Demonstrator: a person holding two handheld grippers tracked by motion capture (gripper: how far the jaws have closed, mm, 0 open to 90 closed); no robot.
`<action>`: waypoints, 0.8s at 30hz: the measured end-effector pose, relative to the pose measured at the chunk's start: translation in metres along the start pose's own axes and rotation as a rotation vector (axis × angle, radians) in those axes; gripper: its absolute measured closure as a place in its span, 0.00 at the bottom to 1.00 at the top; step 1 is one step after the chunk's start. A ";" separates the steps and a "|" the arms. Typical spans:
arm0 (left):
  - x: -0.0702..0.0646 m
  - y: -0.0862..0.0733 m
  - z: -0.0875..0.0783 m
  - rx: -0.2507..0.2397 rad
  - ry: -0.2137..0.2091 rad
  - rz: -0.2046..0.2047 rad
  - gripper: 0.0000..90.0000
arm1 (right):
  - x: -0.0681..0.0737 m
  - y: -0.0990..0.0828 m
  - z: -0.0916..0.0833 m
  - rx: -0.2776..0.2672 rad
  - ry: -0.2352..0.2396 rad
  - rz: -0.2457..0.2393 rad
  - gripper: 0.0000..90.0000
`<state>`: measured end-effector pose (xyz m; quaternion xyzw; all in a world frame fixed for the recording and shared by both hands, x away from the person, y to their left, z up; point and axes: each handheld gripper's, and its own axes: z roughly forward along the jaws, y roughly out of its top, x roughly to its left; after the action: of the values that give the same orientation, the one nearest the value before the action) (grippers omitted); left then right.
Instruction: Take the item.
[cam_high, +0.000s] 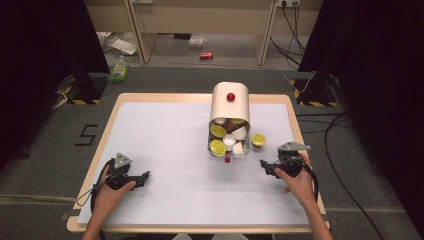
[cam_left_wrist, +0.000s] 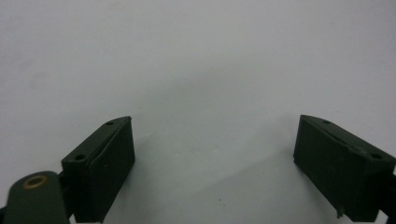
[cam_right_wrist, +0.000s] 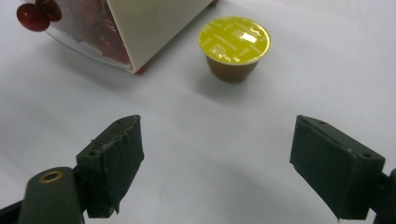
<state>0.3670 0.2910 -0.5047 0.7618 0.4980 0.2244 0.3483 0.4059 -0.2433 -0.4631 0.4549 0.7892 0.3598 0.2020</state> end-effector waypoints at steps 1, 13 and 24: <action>0.000 0.000 0.000 0.000 0.000 0.000 0.13 | 0.001 -0.002 0.000 0.003 -0.001 0.002 0.20; 0.000 0.000 0.000 0.000 0.000 0.000 0.13 | 0.009 -0.019 0.001 0.023 0.005 -0.011 0.20; 0.000 0.000 0.000 0.000 0.001 0.001 0.13 | 0.015 -0.032 -0.004 0.025 0.016 -0.010 0.20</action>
<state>0.3669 0.2910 -0.5047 0.7619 0.4978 0.2248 0.3481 0.3778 -0.2425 -0.4842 0.4503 0.7976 0.3526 0.1918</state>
